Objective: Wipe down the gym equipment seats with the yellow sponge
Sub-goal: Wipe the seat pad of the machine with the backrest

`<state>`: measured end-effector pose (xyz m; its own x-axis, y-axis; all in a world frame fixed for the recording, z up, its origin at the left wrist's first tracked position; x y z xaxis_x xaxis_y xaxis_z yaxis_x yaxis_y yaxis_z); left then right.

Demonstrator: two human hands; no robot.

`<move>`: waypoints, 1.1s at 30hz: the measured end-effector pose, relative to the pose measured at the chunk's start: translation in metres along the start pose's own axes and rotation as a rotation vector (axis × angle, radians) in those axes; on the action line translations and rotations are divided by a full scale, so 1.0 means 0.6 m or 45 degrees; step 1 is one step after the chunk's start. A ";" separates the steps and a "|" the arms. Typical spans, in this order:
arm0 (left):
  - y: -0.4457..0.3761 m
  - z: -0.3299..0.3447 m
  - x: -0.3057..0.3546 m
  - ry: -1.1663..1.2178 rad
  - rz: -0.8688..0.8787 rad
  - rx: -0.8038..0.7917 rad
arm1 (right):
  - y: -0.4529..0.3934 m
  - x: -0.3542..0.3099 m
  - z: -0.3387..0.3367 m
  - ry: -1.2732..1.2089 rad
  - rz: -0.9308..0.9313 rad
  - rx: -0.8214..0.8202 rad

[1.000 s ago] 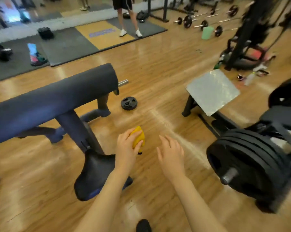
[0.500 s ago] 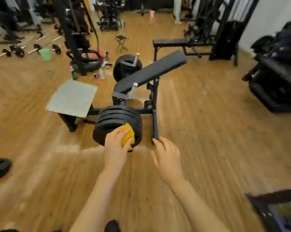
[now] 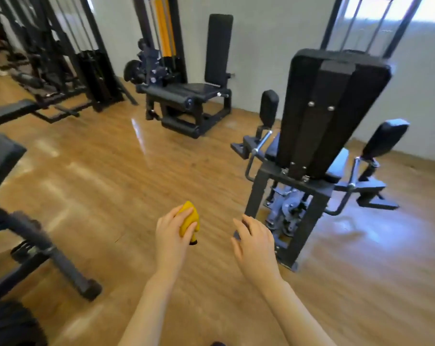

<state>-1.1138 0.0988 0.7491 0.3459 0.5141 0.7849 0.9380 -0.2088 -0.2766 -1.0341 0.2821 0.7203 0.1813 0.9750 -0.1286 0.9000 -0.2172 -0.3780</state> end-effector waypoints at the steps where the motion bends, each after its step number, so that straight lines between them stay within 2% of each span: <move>1: -0.025 0.031 0.014 0.029 0.041 -0.059 | -0.007 0.029 0.000 0.026 0.078 0.009; 10: -0.150 0.280 0.161 0.226 0.396 -0.459 | -0.027 0.232 -0.018 0.187 0.683 0.162; 13: -0.162 0.364 0.194 0.294 0.487 -0.584 | -0.013 0.293 -0.019 0.267 0.774 0.233; 18: -0.172 0.520 0.253 0.332 0.509 -0.745 | -0.010 0.422 -0.010 0.350 0.887 0.281; 23: -0.189 0.687 0.345 0.441 0.487 -0.726 | -0.038 0.603 -0.002 0.352 0.882 0.283; 33: -0.268 1.003 0.559 0.395 0.430 -0.636 | -0.126 1.037 -0.048 0.283 0.734 0.241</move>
<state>-1.1359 0.8055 0.7231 0.5263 0.1060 0.8437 0.6309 -0.7139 -0.3038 -0.9778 0.9066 0.6952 0.7108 0.6815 -0.1741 0.5520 -0.6938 -0.4626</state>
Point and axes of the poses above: each hand's wrist, its own y-axis away from the middle knuckle, its own z-axis out of the palm, x = y × z, the point moved 1 cm from there along -y, towards the middle knuckle, and after that the axes turned 13 degrees about y, right-handed, at the moved point
